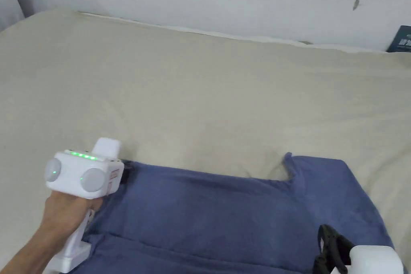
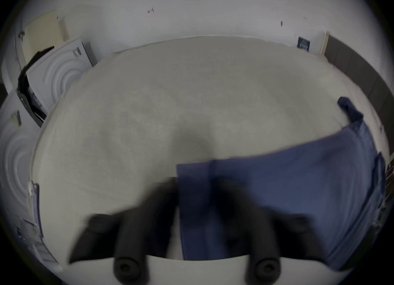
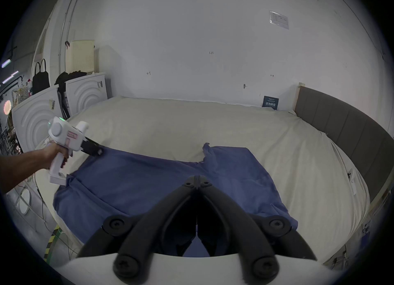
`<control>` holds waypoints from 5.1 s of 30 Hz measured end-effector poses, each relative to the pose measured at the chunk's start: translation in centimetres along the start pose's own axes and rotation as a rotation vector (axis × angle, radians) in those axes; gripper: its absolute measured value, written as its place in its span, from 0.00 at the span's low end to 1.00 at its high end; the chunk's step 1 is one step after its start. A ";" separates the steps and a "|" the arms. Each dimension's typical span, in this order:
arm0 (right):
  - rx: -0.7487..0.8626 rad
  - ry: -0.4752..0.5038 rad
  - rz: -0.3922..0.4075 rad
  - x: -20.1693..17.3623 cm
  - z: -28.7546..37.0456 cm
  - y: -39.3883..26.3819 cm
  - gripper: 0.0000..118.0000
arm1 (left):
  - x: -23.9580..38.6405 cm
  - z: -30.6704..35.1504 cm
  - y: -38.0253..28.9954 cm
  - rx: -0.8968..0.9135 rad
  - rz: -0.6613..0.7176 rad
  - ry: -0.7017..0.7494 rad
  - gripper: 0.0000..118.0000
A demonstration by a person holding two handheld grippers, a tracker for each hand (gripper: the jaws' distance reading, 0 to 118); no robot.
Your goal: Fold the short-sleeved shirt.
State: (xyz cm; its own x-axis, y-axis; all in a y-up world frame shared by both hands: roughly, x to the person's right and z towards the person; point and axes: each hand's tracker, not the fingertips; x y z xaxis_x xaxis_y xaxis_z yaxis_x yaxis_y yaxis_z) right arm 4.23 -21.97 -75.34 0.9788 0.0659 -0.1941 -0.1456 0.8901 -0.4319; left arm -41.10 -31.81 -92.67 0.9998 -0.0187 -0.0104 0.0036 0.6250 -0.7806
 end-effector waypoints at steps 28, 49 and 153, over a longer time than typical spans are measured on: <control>-0.368 -0.086 0.103 18.9 -23.6 4.3 0.00 | 1.4 7.7 1.8 0.182 0.095 -0.022 0.03; -0.020 -0.074 0.031 19.4 -14.5 9.5 0.00 | 0.3 11.4 3.3 0.383 0.055 -0.032 0.03; 0.157 0.003 -0.045 -2.2 9.4 -2.3 0.01 | 6.6 19.9 -11.3 0.415 -0.167 0.262 0.11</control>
State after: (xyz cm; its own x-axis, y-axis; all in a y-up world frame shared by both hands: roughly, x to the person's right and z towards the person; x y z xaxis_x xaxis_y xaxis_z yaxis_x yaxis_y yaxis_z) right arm 3.73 -19.88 -65.62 0.9833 0.0229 -0.1803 -0.0766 0.9517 -0.2972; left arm -34.09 -23.47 -71.49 0.9462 -0.3063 -0.1041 0.2241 0.8528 -0.4717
